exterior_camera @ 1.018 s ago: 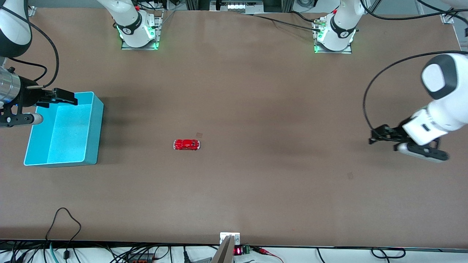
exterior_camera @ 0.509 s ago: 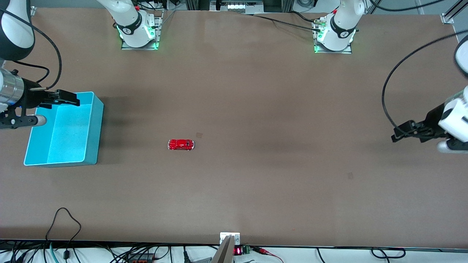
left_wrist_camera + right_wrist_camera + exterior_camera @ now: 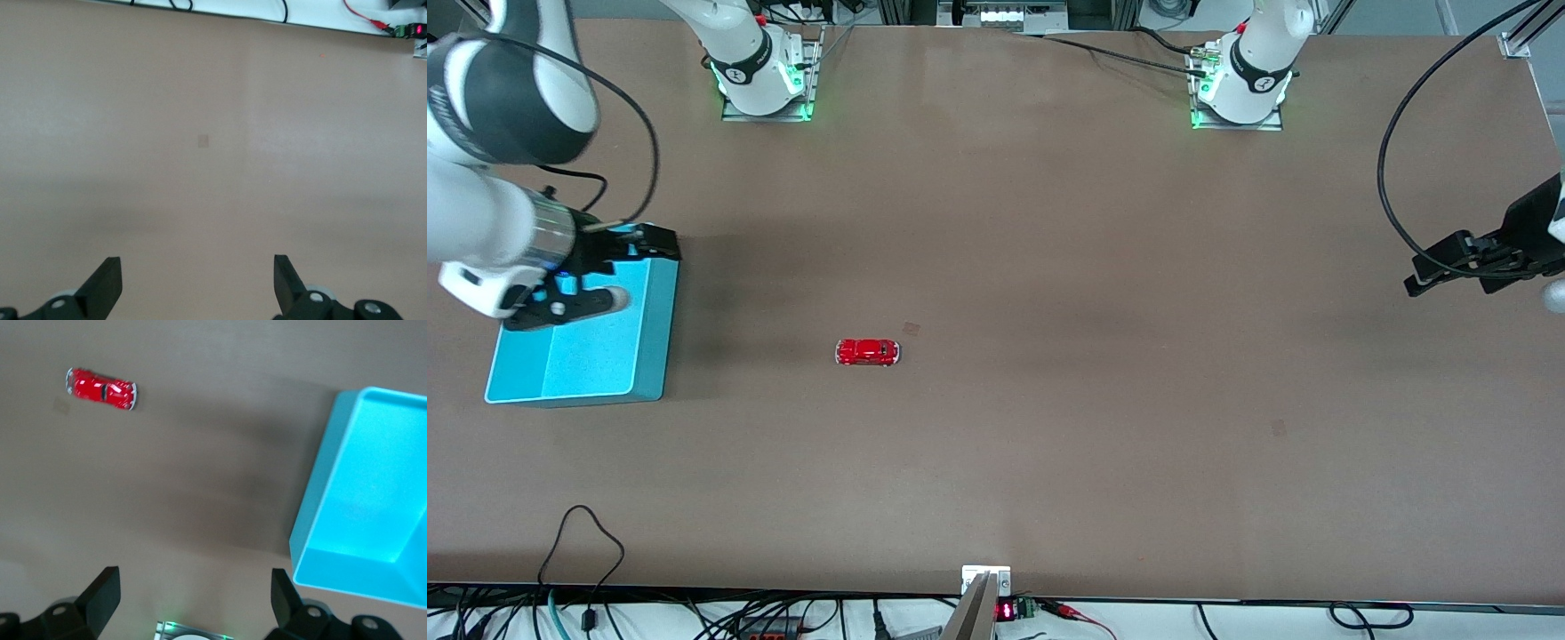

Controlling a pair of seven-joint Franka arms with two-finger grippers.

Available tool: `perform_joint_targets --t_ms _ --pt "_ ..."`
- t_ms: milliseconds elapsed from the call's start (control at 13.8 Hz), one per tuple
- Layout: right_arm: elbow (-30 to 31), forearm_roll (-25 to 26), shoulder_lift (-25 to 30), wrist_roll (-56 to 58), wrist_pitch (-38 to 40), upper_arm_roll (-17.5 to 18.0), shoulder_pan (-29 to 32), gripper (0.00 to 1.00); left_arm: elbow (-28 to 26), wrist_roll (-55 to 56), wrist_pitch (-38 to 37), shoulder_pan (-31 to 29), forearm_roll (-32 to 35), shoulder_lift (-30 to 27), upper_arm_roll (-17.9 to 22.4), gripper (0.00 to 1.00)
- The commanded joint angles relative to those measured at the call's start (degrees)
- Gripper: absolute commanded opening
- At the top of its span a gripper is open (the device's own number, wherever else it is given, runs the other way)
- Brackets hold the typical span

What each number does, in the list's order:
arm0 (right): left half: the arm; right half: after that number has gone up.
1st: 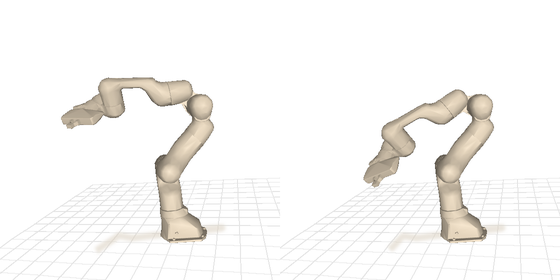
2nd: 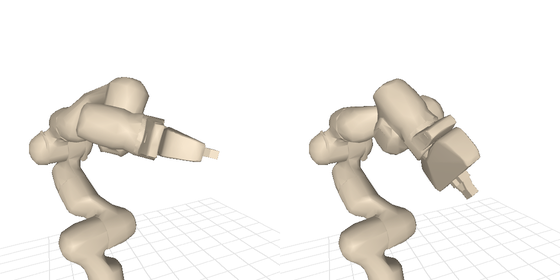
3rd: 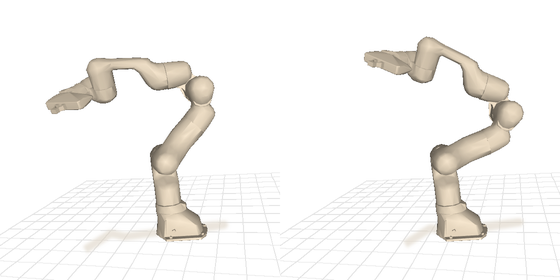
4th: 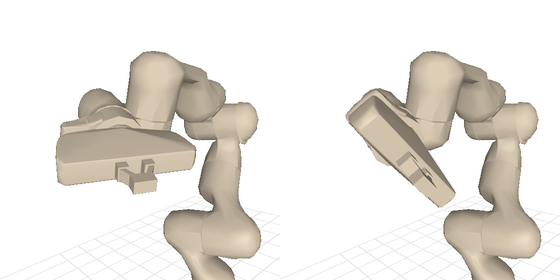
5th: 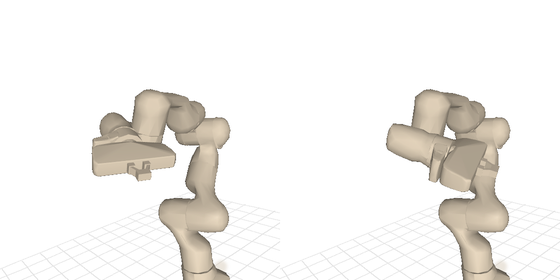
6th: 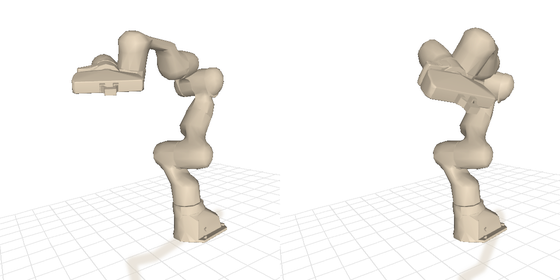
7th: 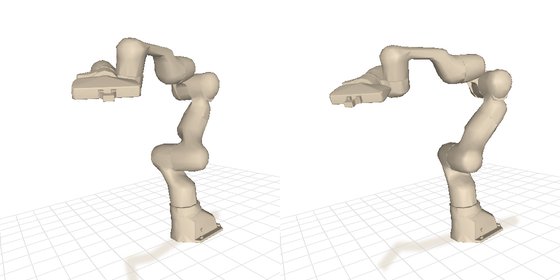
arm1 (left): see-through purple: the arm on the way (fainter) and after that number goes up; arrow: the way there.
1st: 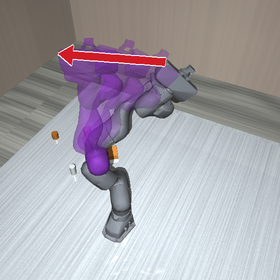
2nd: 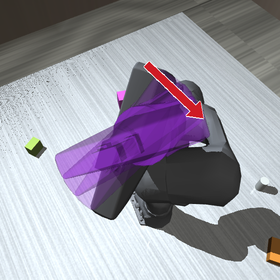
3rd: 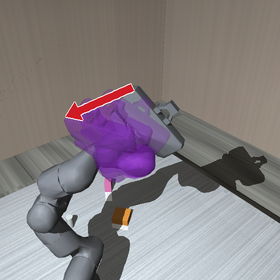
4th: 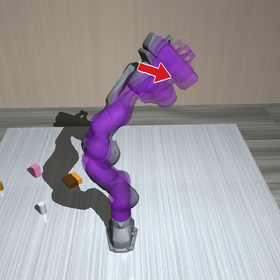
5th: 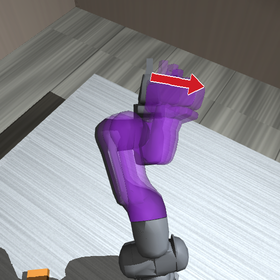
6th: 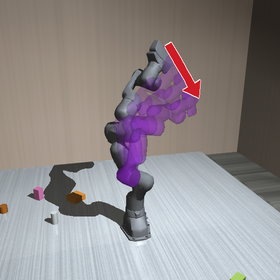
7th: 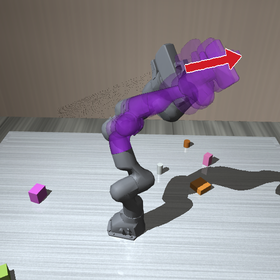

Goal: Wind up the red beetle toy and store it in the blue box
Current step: 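Move the right gripper over the red car and lower it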

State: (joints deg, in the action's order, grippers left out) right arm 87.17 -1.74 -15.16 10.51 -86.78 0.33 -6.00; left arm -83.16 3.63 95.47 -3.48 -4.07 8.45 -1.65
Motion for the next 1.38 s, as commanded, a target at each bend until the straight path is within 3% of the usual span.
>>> perform_joint_targets --t_ms 0,291,582,800,945,1309 --pt "1.3 -1.1 -0.7 7.4 -1.4 -0.2 -0.9 1.0 -0.2 0.2 -2.5 1.1 0.9 -1.1 1.2 1.0" --pt "8.1 -2.3 -0.4 15.7 -8.2 0.2 -4.0 1.0 -9.7 0.1 3.0 0.9 1.0 -6.8 1.0 1.0" --pt "14.3 -1.3 -0.4 25.3 -18.1 5.0 -5.2 1.0 -9.7 0.0 2.6 0.9 1.2 -7.0 0.8 1.0" --pt "19.0 6.2 -0.3 25.7 -26.7 11.7 -5.5 1.0 -9.5 0.0 2.7 1.1 1.3 -6.6 0.8 1.0" --pt "23.3 10.5 -0.1 29.7 -33.4 14.2 -5.6 1.0 -8.8 0.3 2.2 1.0 1.5 -6.2 0.8 1.0" --pt "28.3 10.8 -1.4 41.6 -45.7 14.4 -7.0 1.0 -6.9 0.7 1.9 1.7 1.3 -5.5 0.5 1.0"
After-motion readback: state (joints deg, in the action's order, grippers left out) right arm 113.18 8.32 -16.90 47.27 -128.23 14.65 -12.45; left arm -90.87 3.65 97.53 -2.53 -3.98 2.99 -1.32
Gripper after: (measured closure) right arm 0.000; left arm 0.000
